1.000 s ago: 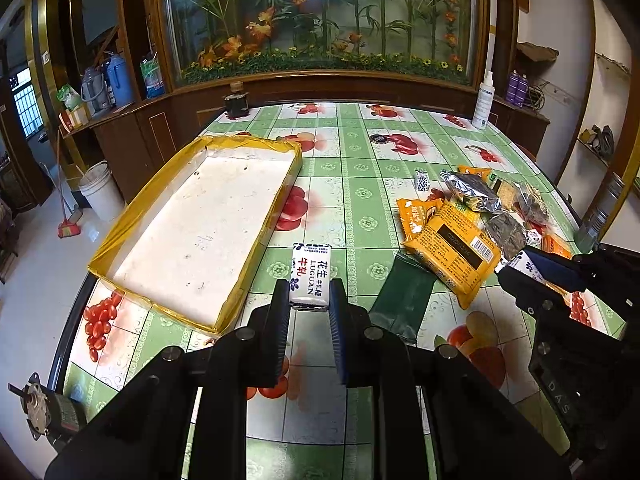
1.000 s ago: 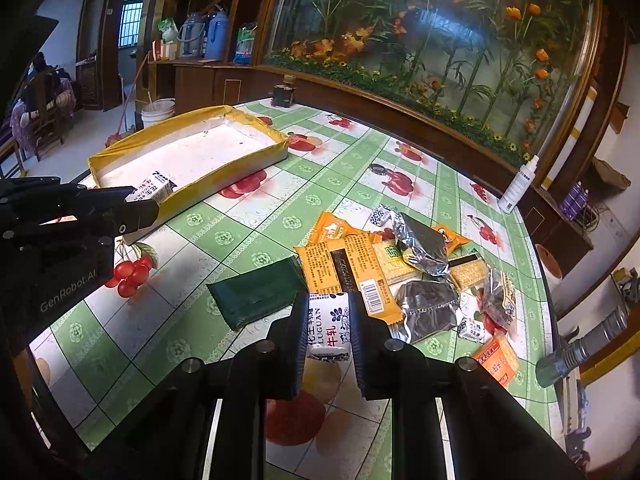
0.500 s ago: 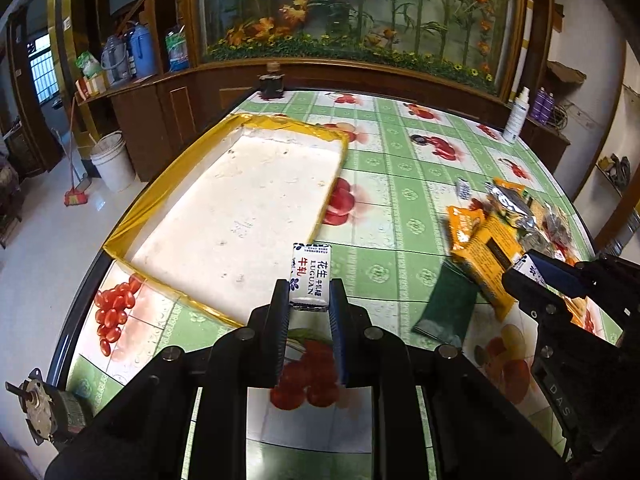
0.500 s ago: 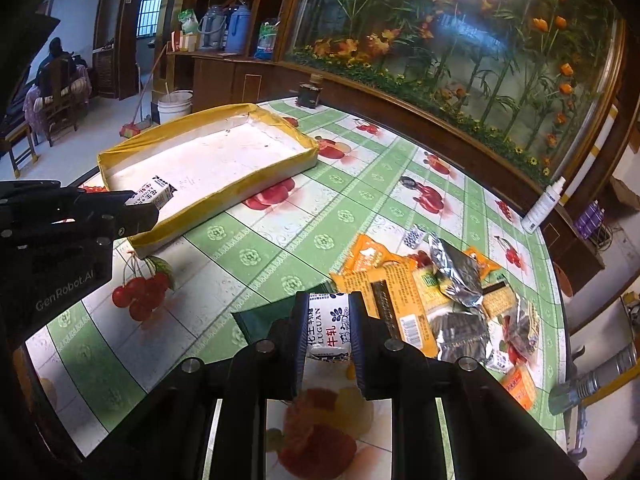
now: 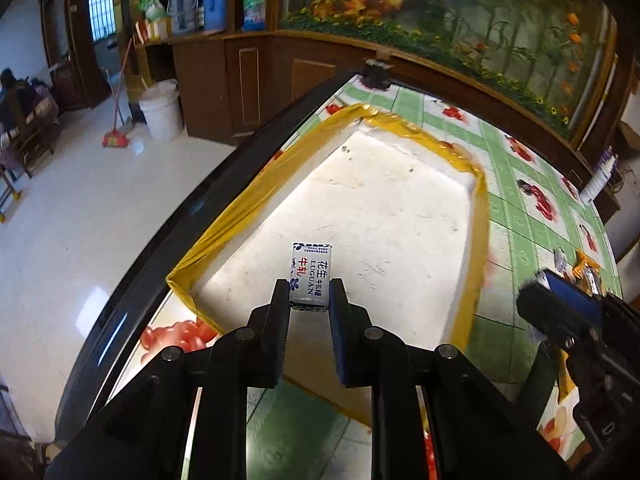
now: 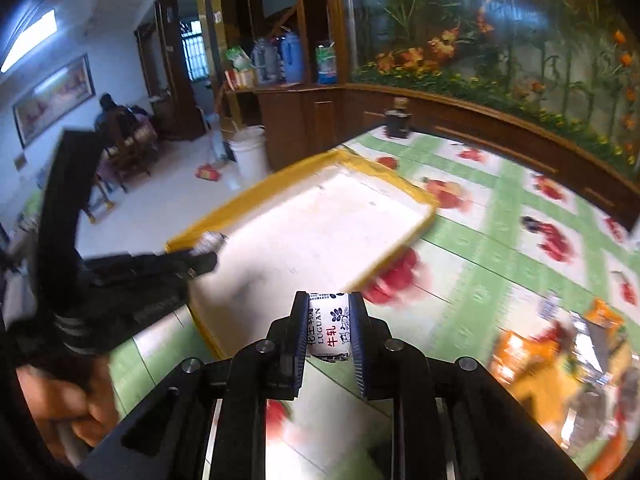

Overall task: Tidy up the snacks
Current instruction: 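Lower both white boxes into the tray and open both tools, then grasp the dark green packet with the left tool while the right grasps the orange cracker pack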

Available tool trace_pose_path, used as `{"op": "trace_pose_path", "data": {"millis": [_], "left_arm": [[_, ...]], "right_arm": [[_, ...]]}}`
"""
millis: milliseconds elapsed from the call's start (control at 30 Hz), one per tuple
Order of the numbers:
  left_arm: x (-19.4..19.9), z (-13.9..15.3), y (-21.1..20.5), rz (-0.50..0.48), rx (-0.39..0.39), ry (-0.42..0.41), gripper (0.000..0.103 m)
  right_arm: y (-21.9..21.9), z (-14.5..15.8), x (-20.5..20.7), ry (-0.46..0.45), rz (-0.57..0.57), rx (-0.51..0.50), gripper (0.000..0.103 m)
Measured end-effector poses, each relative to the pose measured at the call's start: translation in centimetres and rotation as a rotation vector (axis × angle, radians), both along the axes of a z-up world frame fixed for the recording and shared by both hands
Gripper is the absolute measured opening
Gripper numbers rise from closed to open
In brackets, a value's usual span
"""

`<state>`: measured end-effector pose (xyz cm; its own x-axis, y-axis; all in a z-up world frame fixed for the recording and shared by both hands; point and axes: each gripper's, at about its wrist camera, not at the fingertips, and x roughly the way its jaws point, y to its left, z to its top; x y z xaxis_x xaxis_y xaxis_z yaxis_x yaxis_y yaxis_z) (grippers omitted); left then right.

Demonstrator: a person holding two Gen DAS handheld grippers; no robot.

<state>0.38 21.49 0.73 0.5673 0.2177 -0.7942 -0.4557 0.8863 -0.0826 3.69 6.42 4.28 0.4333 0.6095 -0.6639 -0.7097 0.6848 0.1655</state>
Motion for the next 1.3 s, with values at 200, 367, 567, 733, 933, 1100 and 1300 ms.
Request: {"op": "trace_pose_path", "data": {"millis": [200, 367, 567, 733, 933, 1100, 1300], "left_arm": [[1.3, -2.2, 1.2, -0.006, -0.034, 0.056, 0.017], [1.6, -2.7, 1.1, -0.022, -0.020, 0.069, 0.021], [0.6, -1.7, 0.7, -0.014, 0.019, 0.035, 0.062], [-0.7, -0.6, 0.5, -0.005, 0.024, -0.006, 0.072], [-2.3, 0.4, -1.0, -0.034, -0.001, -0.035, 0.072], [-2.9, 0.3, -4.4, -0.119, -0.017, -0.029, 0.073], [-2.9, -0.2, -10.8, -0.288, -0.010, -0.007, 0.073]], "right_arm": [[5.3, -2.2, 3.8, 0.085, 0.020, 0.021, 0.020], [7.6, -3.9, 4.9, 0.106, 0.035, -0.006, 0.023], [7.6, -4.2, 4.7, 0.085, 0.036, -0.031, 0.031], [5.7, -2.7, 3.8, 0.020, -0.001, -0.017, 0.059], [1.1, -0.7, 2.1, -0.011, -0.048, 0.023, 0.067], [-5.5, -0.5, -0.5, -0.020, -0.134, 0.039, 0.071], [-14.0, -1.4, -3.2, -0.005, -0.270, 0.035, 0.072]]}}
